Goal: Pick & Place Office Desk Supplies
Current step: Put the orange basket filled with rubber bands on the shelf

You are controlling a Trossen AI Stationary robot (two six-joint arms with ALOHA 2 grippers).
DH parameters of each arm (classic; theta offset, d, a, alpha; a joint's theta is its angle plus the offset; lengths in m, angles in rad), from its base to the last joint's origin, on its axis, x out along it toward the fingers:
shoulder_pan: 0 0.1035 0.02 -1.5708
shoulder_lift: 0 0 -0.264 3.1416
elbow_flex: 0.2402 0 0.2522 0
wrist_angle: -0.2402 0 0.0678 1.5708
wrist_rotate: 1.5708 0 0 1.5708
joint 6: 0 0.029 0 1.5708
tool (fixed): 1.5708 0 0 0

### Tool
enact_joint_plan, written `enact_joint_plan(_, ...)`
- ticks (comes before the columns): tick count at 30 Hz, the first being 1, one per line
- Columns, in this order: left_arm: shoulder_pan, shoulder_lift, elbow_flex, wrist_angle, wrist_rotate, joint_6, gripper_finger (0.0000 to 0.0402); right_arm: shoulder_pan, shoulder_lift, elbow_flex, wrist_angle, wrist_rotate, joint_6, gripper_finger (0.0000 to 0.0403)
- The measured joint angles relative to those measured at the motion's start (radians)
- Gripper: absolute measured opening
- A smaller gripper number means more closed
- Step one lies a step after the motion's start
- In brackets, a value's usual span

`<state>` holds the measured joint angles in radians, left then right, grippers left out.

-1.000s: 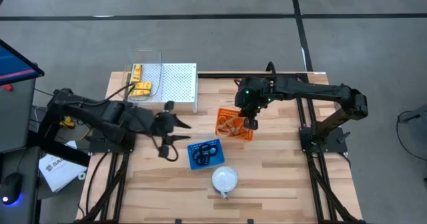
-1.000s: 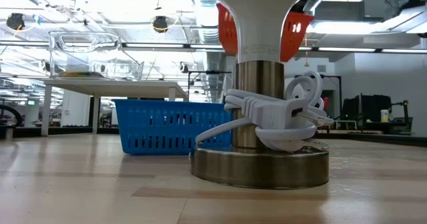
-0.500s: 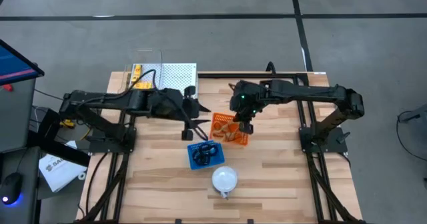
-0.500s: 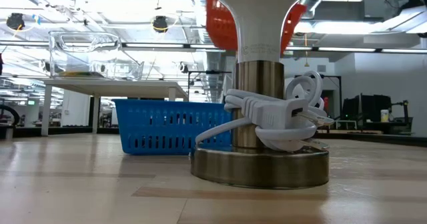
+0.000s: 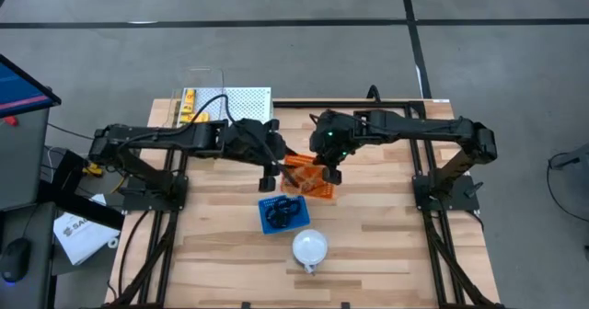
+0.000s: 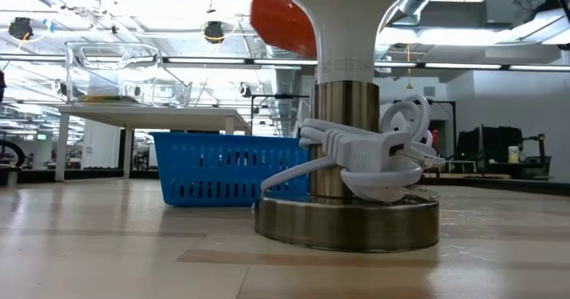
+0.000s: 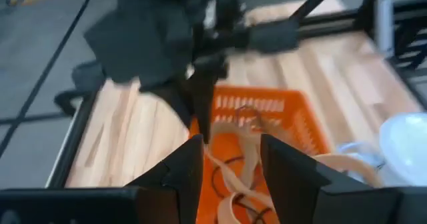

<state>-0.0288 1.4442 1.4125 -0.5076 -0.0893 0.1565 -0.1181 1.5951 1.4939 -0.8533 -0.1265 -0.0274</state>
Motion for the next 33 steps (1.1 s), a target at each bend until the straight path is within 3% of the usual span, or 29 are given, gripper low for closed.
enact_joint_plan(5, -0.048, -0.017, 0.001, 0.038, 0.125, 0.045, 0.014, -0.007, 0.023, 0.001, -0.003, -0.003, 0.005, 0.0)
enact_joint_plan(11, -0.09, -0.013, -0.001, -0.005, 0.128, 0.054, 0.014, -0.039, 0.088, 0.058, 0.006, -0.006, 0.025, 0.0)
enact_joint_plan(24, -0.114, -0.015, 0.001, -0.042, 0.126, 0.049, 0.014, -0.065, 0.353, 0.502, -0.191, -0.04, 0.004, 0.0)
enact_joint_plan(28, -0.138, -0.015, 0.0, -0.149, 0.082, 0.059, 0.014, -0.092, 0.392, 0.613, -0.256, -0.058, 0.0, 0.0)
enact_joint_plan(33, -0.169, -0.015, 0.0, -0.175, -0.067, 0.108, 0.014, -0.112, 0.385, 0.631, -0.273, -0.059, 0.001, 0.0)
